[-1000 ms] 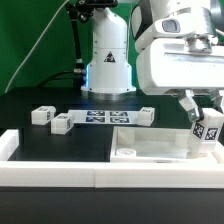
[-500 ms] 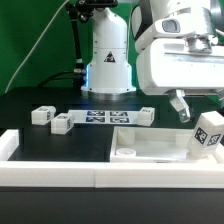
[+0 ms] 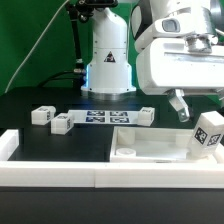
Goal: Assemble one leg
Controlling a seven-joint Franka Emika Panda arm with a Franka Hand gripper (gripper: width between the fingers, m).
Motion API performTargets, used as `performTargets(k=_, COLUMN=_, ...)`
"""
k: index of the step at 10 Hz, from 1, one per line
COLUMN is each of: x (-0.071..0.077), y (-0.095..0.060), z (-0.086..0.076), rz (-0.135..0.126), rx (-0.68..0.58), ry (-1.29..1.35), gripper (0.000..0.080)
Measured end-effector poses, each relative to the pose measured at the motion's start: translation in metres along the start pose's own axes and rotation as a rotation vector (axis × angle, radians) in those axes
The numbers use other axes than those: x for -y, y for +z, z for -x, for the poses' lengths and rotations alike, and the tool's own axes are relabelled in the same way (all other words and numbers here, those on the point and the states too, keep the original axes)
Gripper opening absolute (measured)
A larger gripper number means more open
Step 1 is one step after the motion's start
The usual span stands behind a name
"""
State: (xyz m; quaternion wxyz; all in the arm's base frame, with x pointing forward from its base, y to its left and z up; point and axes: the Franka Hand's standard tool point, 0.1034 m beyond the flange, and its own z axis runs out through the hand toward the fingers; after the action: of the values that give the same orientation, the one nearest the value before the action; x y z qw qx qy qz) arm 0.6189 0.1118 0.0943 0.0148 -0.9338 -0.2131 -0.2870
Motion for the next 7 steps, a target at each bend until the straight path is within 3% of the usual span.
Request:
performTargets(k=1, x=-0.0053, y=-0.0055, z=-0.0033, rz=0.003, rx=0.012, ry=-0.021, gripper=0.0649)
performTargets(k=4, x=-0.0033, y=-0.0045, z=-0.0009, rz=-0.008, rx=0.048, ry=-0.02, gripper=0.0649)
performTargets(k=6, x=-0.0001, y=0.0011, z=-0.001, rz=-0.063, rx=0.244, ry=-0.02, gripper=0.0649)
performTargets(k=7, x=-0.0019, y=0.0011, z=-0.0057, rz=-0.07, rx=0.277, ry=-0.021, gripper=0.0649)
